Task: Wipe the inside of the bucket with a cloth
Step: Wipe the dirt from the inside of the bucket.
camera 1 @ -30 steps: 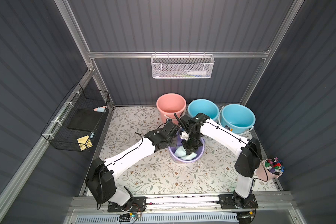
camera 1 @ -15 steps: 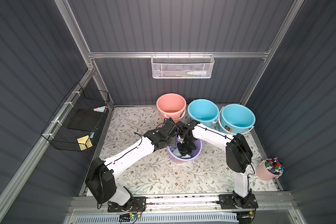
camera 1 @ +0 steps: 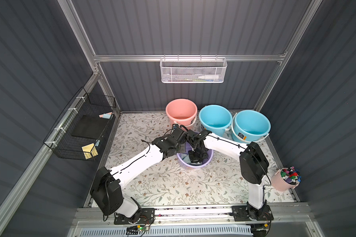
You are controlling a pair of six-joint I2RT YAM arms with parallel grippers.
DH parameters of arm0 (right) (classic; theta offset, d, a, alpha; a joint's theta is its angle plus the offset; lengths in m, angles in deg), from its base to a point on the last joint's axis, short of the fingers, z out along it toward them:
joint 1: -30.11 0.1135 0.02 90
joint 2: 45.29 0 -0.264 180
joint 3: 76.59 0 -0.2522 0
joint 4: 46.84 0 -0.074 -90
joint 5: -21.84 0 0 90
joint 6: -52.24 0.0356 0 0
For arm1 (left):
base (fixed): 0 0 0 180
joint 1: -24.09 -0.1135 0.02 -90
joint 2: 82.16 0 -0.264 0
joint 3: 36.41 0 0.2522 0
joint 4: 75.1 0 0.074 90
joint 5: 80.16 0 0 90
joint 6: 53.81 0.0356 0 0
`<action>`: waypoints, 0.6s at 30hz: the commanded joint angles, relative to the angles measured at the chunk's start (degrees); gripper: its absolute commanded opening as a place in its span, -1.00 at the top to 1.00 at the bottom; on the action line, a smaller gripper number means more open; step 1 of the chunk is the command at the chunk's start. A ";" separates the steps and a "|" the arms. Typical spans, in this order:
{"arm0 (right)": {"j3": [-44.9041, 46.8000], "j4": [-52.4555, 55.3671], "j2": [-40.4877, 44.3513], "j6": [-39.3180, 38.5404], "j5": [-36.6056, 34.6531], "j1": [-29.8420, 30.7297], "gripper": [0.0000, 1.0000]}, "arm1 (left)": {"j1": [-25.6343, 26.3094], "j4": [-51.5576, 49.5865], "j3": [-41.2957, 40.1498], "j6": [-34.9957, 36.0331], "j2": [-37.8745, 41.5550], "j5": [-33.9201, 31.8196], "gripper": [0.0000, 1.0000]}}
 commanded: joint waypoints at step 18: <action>-2.03 1.03 13.39 2.03 31.46 -5.41 1.00 | 1.55 2.36 0.91 1.81 2.91 2.53 1.00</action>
